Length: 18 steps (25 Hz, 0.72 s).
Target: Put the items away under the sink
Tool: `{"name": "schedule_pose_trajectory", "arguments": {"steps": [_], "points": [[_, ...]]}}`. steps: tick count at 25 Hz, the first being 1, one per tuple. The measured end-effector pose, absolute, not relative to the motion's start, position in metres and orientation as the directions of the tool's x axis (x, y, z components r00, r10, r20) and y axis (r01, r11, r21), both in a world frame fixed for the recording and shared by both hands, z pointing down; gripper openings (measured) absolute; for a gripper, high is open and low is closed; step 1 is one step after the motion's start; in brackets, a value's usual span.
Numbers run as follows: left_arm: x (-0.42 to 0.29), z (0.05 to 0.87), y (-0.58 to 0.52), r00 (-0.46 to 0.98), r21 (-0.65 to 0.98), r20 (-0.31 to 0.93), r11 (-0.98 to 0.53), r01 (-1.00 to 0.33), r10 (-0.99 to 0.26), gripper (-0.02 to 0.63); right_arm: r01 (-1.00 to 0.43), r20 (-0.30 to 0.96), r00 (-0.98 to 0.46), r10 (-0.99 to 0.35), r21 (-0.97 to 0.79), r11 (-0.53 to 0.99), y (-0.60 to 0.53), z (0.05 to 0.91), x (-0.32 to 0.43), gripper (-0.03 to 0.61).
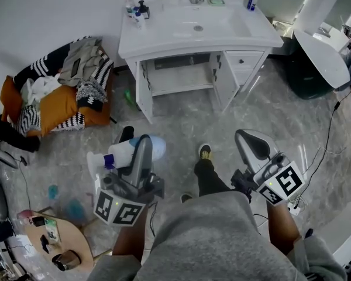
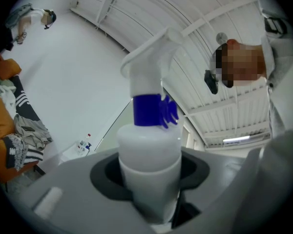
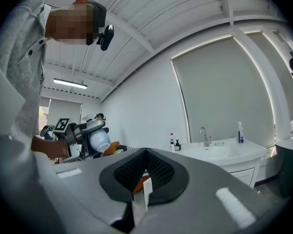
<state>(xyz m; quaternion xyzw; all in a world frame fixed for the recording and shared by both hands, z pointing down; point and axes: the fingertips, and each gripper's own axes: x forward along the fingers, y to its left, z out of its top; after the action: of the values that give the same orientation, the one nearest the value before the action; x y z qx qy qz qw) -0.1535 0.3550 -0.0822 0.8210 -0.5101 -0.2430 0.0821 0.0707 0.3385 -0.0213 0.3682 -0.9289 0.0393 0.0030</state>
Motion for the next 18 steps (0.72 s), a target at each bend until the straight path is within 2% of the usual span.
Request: {"name": "schedule_pose_trajectory", "arguments": {"steps": [18], "points": [[-0.131,-0.085,0.181,0.387,0.406,-0.265,-0.466,-0.786,-0.883,0.212,-0.724,0.039,-0.688,-0.724,-0.099,0.683,0.159,-0.025,0.109,-0.002]]}}
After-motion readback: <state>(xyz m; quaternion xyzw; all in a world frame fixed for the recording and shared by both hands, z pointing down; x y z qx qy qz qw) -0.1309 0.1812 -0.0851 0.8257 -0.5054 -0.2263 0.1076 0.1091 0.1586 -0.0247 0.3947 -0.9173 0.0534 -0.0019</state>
